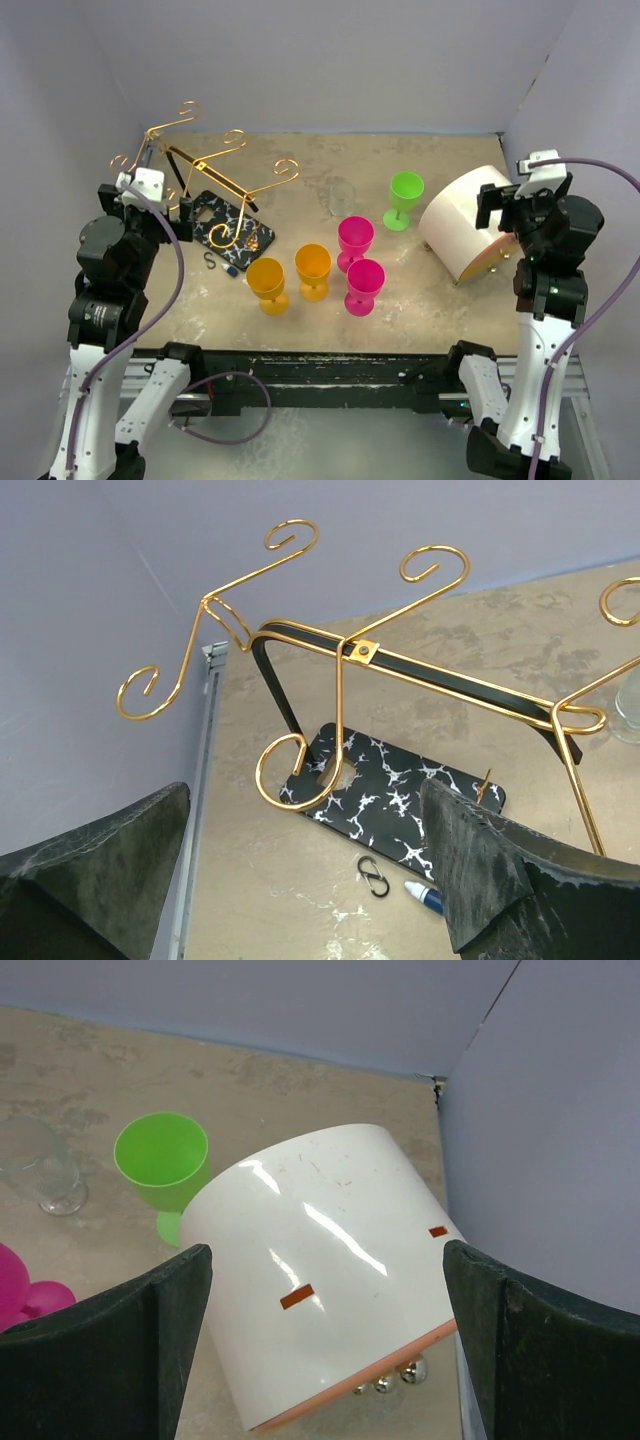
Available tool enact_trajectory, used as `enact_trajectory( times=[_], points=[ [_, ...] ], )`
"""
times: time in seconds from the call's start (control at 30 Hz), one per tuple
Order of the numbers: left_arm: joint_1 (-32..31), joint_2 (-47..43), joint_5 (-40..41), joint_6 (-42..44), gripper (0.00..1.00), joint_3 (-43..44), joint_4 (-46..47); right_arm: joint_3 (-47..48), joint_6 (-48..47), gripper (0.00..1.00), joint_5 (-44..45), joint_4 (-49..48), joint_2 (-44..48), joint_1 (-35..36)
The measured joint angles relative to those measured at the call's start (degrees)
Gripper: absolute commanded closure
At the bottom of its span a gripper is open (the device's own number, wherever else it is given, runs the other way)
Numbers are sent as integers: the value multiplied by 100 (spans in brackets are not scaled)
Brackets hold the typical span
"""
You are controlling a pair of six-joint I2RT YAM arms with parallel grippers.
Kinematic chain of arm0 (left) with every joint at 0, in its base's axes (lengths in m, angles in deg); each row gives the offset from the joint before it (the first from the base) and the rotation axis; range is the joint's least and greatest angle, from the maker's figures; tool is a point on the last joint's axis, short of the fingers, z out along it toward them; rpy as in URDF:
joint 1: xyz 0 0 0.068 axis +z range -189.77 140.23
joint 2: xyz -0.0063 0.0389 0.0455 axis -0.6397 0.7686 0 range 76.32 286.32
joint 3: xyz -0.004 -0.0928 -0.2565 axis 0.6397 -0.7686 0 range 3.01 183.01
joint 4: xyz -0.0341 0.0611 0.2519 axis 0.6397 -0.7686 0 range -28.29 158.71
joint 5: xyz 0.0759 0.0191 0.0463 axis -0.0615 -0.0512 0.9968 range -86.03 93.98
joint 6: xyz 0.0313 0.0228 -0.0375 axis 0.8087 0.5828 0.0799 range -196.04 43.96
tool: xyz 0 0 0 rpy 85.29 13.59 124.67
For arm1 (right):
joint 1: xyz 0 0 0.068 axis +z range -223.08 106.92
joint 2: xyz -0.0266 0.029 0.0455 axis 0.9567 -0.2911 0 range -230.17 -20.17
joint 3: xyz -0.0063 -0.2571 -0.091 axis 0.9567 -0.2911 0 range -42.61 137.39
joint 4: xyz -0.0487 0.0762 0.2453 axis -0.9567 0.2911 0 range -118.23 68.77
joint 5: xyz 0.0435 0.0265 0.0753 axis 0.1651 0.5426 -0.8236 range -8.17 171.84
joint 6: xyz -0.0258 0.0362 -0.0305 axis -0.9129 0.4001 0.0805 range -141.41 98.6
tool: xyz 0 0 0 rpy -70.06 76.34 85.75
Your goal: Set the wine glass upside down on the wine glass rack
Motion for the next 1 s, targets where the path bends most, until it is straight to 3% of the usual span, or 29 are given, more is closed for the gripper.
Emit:
enact_trajectory(
  times=[0.37, 0.67, 1.0],
  points=[
    [503, 656, -1110, -31, 1, 577, -350, 48, -92, 0, -450, -131, -509, 341],
    [638, 2129, -1814, 299, 0, 1718, -984, 98, -444, 0, -863, -136, -1038, 1062],
    [640, 3442, -1716, 1335, 18, 2190, -1720, 98, -538, 0, -1357, -179, -975, 1099]
  ],
)
